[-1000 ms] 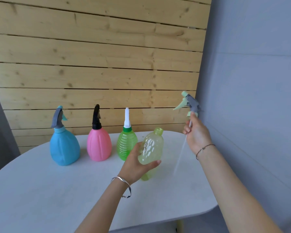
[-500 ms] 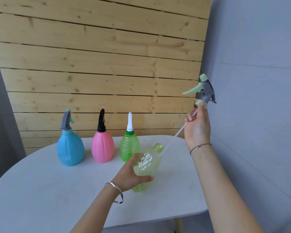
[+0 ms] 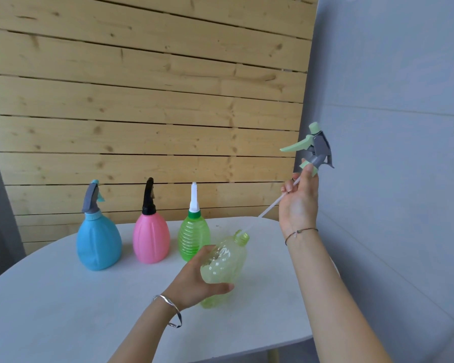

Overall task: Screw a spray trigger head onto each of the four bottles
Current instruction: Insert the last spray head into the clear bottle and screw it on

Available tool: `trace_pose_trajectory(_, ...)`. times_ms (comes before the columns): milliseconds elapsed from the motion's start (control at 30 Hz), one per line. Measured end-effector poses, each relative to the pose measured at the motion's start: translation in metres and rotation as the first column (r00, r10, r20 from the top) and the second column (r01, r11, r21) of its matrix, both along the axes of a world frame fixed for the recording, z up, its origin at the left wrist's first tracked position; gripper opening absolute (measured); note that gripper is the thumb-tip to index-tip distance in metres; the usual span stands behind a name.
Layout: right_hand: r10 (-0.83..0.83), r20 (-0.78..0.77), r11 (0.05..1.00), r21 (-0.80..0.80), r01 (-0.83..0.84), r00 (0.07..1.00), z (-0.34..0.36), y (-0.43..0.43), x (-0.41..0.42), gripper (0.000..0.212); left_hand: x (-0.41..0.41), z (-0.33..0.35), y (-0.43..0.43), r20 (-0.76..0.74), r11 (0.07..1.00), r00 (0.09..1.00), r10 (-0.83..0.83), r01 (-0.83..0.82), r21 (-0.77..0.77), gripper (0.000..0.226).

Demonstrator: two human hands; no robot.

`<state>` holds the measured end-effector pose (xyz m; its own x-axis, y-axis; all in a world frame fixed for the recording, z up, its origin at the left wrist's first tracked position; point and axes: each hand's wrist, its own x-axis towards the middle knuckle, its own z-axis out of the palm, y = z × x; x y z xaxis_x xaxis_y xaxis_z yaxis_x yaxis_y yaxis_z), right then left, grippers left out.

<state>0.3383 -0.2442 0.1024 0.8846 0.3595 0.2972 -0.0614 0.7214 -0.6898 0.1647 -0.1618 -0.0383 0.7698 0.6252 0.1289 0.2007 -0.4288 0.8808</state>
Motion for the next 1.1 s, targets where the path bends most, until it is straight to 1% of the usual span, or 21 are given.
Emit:
trace_pose_trajectory(100, 0.052, 0.029, 0.999, -0.014, -0.052, 0.998, -0.004, 0.004, -0.004, 0.023, 0.000, 0.001, -0.002, 0.004, 1.000, 1.000, 0.006, -0.005, -0.012, 0.070)
trace_pose_trajectory(200, 0.183, 0.058, 0.983, -0.013, -0.182, 0.981, -0.007, 0.005, -0.009, 0.022, 0.002, 0.002, -0.004, 0.011, 1.000, 1.000, 0.004, -0.003, -0.015, 0.068)
trace_pose_trajectory(267, 0.283, 0.090, 0.959, -0.052, -0.280, 0.955, -0.012, 0.003, -0.013, 0.019, 0.003, 0.003, -0.006, 0.026, 1.000, 1.000, 0.004, -0.003, -0.030, 0.067)
trace_pose_trajectory(333, 0.348, 0.160, 0.931, -0.175, -0.321, 0.924, -0.018, 0.001, -0.016, 0.018, 0.004, 0.004, -0.006, 0.063, 0.998, 0.998, 0.025, -0.021, -0.062, 0.066)
trace_pose_trajectory(433, 0.441, 0.280, 0.850, -0.434, -0.297, 0.853, -0.032, -0.001, -0.024, 0.027, 0.005, 0.007, -0.006, 0.109, 0.993, 0.991, 0.073, -0.063, -0.100, 0.069)
trace_pose_trajectory(500, 0.513, 0.281, 0.791, -0.521, -0.320, 0.811, -0.042, 0.000, -0.030, 0.020, 0.006, 0.007, -0.005, 0.129, 0.991, 0.988, 0.090, -0.076, -0.112, 0.067)
trace_pose_trajectory(567, 0.502, 0.269, 0.805, -0.494, -0.329, 0.822, -0.046, 0.000, -0.032, 0.018, 0.006, 0.006, -0.004, 0.135, 0.990, 0.986, 0.097, -0.082, -0.112, 0.066)
trace_pose_trajectory(667, 0.403, 0.264, 0.885, -0.356, -0.300, 0.876, -0.041, 0.001, -0.026, 0.026, 0.006, 0.003, -0.002, 0.137, 0.989, 0.984, 0.118, -0.104, -0.108, 0.064)
trace_pose_trajectory(733, 0.357, 0.297, 0.916, -0.296, -0.271, 0.885, -0.035, -0.001, -0.022, 0.027, 0.006, 0.002, 0.001, 0.151, 0.983, 0.976, 0.159, -0.142, -0.113, 0.062)
trace_pose_trajectory(833, 0.306, 0.313, 0.940, -0.249, -0.234, 0.899, -0.029, -0.002, -0.019, 0.024, 0.006, 0.001, 0.005, 0.169, 0.962, 0.953, 0.253, -0.228, -0.151, 0.064)
trace_pose_trajectory(933, 0.241, 0.297, 0.964, -0.187, -0.191, 0.924, -0.026, -0.004, -0.014, 0.024, 0.005, 0.000, 0.008, 0.162, 0.934, 0.924, 0.346, -0.323, -0.152, 0.072)
trace_pose_trajectory(1033, 0.186, 0.291, 0.980, -0.127, -0.155, 0.939, -0.021, -0.007, -0.006, 0.020, 0.004, -0.002, 0.011, 0.154, 0.911, 0.903, 0.401, -0.375, -0.174, 0.079)
trace_pose_trajectory(1100, 0.158, 0.306, 0.985, -0.113, -0.130, 0.939, -0.019, -0.009, -0.004, 0.018, 0.002, -0.003, 0.014, 0.158, 0.903, 0.895, 0.416, -0.387, -0.185, 0.079)
